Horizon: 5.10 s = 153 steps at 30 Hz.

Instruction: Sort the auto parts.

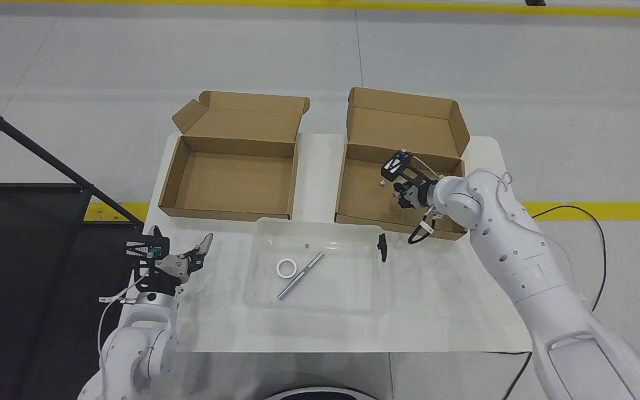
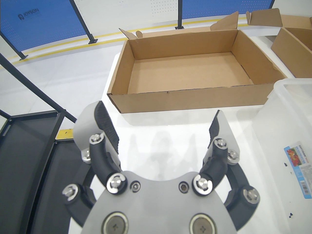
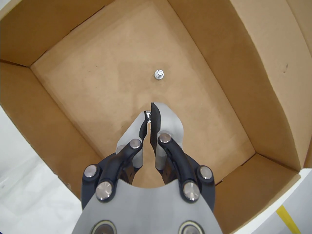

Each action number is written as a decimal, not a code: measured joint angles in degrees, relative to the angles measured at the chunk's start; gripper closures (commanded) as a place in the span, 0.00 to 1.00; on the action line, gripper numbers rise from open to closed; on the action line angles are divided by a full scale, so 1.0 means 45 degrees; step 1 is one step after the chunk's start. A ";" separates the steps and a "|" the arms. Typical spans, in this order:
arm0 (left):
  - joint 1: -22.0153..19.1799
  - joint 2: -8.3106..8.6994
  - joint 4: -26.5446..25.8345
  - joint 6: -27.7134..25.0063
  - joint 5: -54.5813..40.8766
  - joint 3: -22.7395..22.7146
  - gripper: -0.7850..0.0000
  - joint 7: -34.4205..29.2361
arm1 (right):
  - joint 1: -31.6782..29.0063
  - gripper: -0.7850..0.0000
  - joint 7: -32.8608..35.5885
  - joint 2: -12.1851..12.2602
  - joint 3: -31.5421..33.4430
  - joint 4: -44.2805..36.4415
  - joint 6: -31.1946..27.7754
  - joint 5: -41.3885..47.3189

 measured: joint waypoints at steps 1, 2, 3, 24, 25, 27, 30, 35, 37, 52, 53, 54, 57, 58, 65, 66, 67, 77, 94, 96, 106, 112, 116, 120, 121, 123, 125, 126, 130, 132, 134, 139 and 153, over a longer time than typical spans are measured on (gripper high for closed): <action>0.0000 0.0000 0.0000 0.0000 0.0000 0.0000 0.00 0.0000 | 0.0152 1.00 -0.0078 -0.0089 -0.0128 0.0286 -0.0064 0.0030; 0.0000 0.0000 0.0000 0.0000 0.0000 0.0000 0.00 0.0000 | 0.0256 1.00 -0.0099 -0.0152 -0.0223 0.0470 -0.0129 0.0040; 0.0000 0.0000 0.0000 0.0000 0.0000 0.0000 0.00 0.0000 | 0.0355 1.00 -0.0082 -0.0214 -0.0322 0.0634 -0.0212 0.0046; 0.0000 0.0000 0.0000 0.0000 0.0000 0.0000 0.00 0.0000 | 0.1258 0.75 0.0173 -0.1026 -0.1263 0.2143 -0.0660 0.0165; 0.0000 0.0000 0.0000 0.0000 0.0000 0.0000 0.00 0.0000 | 0.1266 0.69 0.0219 -0.1015 -0.1223 0.2089 -0.0653 0.0145; 0.0000 0.0000 0.0000 0.0000 0.0000 0.0000 0.00 0.0000 | 0.1268 0.60 0.0289 -0.0975 -0.1130 0.1922 -0.0612 0.0099; 0.0000 0.0000 0.0000 0.0000 0.0000 0.0000 0.00 0.0000 | 0.1177 0.42 0.0415 -0.0835 -0.0885 0.1394 -0.0591 -0.0039; 0.0000 0.0000 0.0000 0.0000 0.0000 0.0000 0.00 0.0000 | 0.0650 0.00 0.0810 -0.0422 -0.0205 -0.0414 -0.0621 -0.0363; 0.0000 0.0000 0.0000 0.0000 0.0000 0.0000 0.00 0.0000 | 0.0219 0.00 0.0961 -0.0189 0.0194 -0.1531 -0.0674 -0.0555; -0.0373 0.0208 -0.1450 -0.3170 0.0215 -0.0893 0.00 -0.0974 | -0.4729 0.00 0.0252 0.1510 0.4026 -1.0397 -0.3264 -0.2403; -0.0385 0.0241 -0.1680 -0.3660 0.0036 -0.1032 0.00 -0.1153 | -0.4979 0.00 0.0154 0.1575 0.4228 -1.0728 -0.3437 -0.2480; -0.0390 0.0275 -0.1914 -0.4128 -0.0100 -0.1183 0.00 -0.1369 | -0.5217 0.00 0.0063 0.1634 0.4411 -1.1040 -0.3604 -0.2561; -0.0398 0.0410 -0.2710 -0.5716 -0.0027 -0.1577 0.00 -0.2323 | -0.5921 0.00 -0.0035 0.1810 0.4937 -1.1891 -0.4101 -0.2829; -0.0411 0.0471 -0.3025 -0.6414 0.0190 -0.1655 0.00 -0.2716 | -0.6165 0.00 0.0019 0.1873 0.5140 -1.2159 -0.4227 -0.2912; -0.0484 0.0748 -0.4419 -1.0099 0.0753 -0.1504 0.00 -0.4049 | -0.7659 0.00 0.0188 0.2203 0.6565 -1.3437 -0.4388 -0.2975; -0.0482 0.0774 -0.4585 -1.0448 0.0663 -0.1460 0.00 -0.4287 | -0.7871 0.00 0.0158 0.2236 0.6744 -1.3551 -0.4366 -0.2975; -0.0494 0.0802 -0.4813 -1.0772 0.0603 -0.1428 0.00 -0.4630 | -0.8046 0.00 0.0135 0.2259 0.6877 -1.3621 -0.4351 -0.2974; -0.0505 0.0809 -0.4881 -1.0845 0.0606 -0.1425 0.00 -0.4750 | -0.8024 0.00 0.0133 0.2258 0.6873 -1.3616 -0.4351 -0.2971; -0.4249 0.0857 -0.3904 -1.0280 -0.3381 0.2509 0.00 -1.2370 | -0.8024 0.00 0.0133 0.2259 0.6873 -1.3616 -0.4351 -0.2972; -0.5006 0.0850 -0.3706 -1.0017 -0.3943 0.3024 0.00 -1.3539 | -0.8024 0.00 0.0133 0.2259 0.6873 -1.3616 -0.4351 -0.2972; -0.8347 0.0929 -0.1775 -0.7518 -0.6787 0.5927 0.00 -1.7500 | -0.8024 0.00 0.0133 0.2259 0.6873 -1.3616 -0.4351 -0.2972; -0.8890 0.0990 -0.1462 -0.7153 -0.7162 0.6416 0.00 -1.7854 | -0.8024 0.00 0.0133 0.2259 0.6873 -1.3616 -0.4351 -0.2972; -0.8884 0.0988 -0.1465 -0.7158 -0.7159 0.6411 0.00 -1.7850 | -0.8024 0.00 0.0133 0.2259 0.6873 -1.3616 -0.4351 -0.2972; -0.8814 0.0955 -0.1162 -0.6814 -0.6681 0.6769 0.00 -1.7495 | -0.8024 0.00 0.0133 0.2259 0.6873 -1.3616 -0.4351 -0.2972; -0.8937 0.0927 -0.1024 -0.6693 -0.6551 0.6962 0.00 -1.7433 | -0.8024 0.00 0.0133 0.2259 0.6873 -1.3616 -0.4351 -0.2972; -0.9235 0.0879 -0.0810 -0.6578 -0.6510 0.7207 0.00 -1.7395 | -0.8024 0.00 0.0133 0.2259 0.6873 -1.3616 -0.4351 -0.2972; -0.9607 0.0816 -0.0579 -0.6451 -0.6609 0.7464 0.00 -1.7374 | -0.8024 0.00 0.0133 0.2259 0.6873 -1.3616 -0.4351 -0.2972; -0.9761 0.0790 -0.0479 -0.6404 -0.6654 0.7583 0.00 -1.7409 | -0.8024 0.00 0.0133 0.2259 0.6873 -1.3616 -0.4351 -0.2972; -1.0454 0.0662 0.0070 -0.6178 -0.6786 0.8180 0.15 -1.7753 | -0.8024 0.00 0.0133 0.2259 0.6873 -1.3616 -0.4351 -0.2972; -1.0712 0.0603 0.0323 -0.6073 -0.6798 0.8445 0.16 -1.7856 | -0.8024 0.00 0.0133 0.2259 0.6873 -1.3616 -0.4351 -0.2972; -1.0961 0.0538 0.0597 -0.5957 -0.6767 0.8732 0.19 -1.7902 | -0.8024 0.00 0.0133 0.2259 0.6873 -1.3616 -0.4351 -0.2972; -1.1322 0.0407 0.1032 -0.5566 -0.6540 0.9327 0.19 -1.7968 | -0.8024 0.00 0.0133 0.2259 0.6873 -1.3616 -0.4351 -0.2972; -1.1647 0.0169 0.1858 -0.4369 -0.6021 1.0159 0.51 -1.7904 | -0.8024 0.00 0.0133 0.2259 0.6873 -1.3616 -0.4351 -0.2972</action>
